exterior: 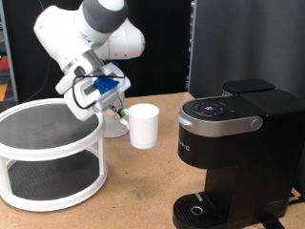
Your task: Make a cup of coffee with the keurig machine
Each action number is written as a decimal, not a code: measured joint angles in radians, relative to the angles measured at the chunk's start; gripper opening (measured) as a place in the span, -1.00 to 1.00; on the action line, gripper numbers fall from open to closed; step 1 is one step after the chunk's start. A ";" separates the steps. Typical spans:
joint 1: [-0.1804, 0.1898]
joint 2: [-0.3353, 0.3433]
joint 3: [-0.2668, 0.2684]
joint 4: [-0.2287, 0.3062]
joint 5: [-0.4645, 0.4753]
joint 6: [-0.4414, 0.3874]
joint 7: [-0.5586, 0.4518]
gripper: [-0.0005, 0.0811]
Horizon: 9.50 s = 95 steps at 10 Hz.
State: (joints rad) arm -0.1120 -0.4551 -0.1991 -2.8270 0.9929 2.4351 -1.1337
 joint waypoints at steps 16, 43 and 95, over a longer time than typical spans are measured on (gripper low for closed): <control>0.124 0.444 0.116 0.131 0.624 0.203 -0.481 -0.82; 0.116 0.560 0.235 0.222 0.719 0.194 -0.445 0.94; -0.019 0.033 0.425 0.531 -0.522 -0.564 0.602 0.98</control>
State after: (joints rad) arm -0.1314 -0.4218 0.2261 -2.2964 0.4709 1.8712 -0.5321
